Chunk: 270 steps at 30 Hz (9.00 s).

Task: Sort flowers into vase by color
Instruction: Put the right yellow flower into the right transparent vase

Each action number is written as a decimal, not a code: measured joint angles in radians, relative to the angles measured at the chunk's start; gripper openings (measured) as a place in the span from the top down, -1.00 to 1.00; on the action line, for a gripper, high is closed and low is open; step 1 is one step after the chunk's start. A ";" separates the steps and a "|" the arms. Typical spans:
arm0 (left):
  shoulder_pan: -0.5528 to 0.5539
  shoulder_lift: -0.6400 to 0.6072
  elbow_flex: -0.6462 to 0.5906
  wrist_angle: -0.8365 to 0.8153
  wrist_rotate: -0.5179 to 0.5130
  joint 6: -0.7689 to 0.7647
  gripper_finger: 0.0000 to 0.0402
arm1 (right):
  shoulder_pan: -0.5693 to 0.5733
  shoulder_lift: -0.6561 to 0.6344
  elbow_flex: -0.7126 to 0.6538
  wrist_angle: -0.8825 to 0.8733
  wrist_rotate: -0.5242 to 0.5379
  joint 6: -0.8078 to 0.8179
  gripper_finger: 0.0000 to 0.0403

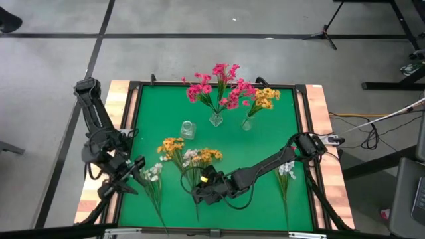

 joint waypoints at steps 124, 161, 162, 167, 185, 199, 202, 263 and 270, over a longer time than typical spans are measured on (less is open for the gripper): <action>0.001 0.000 0.000 -0.089 -0.149 -0.001 0.24 | -0.054 0.302 0.447 -0.573 -0.081 0.010 -0.56; 0.001 0.000 0.000 -0.095 -0.156 -0.002 0.24 | -0.074 0.311 0.446 -0.690 -0.119 0.025 0.83; 0.001 0.000 0.000 -0.095 -0.156 -0.002 0.24 | -0.074 0.311 0.446 -0.689 -0.119 0.024 0.88; 0.001 0.000 0.000 -0.095 -0.157 -0.002 0.24 | -0.064 0.304 0.444 -0.687 -0.079 0.038 0.92; 0.001 0.000 0.000 -0.095 -0.165 -0.002 0.24 | -0.019 0.109 0.443 -1.032 0.169 0.076 0.92; 0.001 0.000 0.000 -0.096 -0.249 -0.001 0.24 | 0.083 -0.150 0.445 -1.201 0.872 0.088 0.93; 0.001 0.000 0.000 -0.096 -0.263 -0.001 0.24 | 0.080 -0.179 0.440 -1.232 1.001 0.038 0.92; 0.001 0.000 0.000 -0.178 -0.447 -0.075 0.24 | 0.470 -0.639 -0.103 -0.746 0.909 0.215 0.93; 0.001 0.000 0.000 -0.177 -0.447 -0.090 0.24 | 0.379 -0.618 -0.059 0.209 0.512 -1.029 0.93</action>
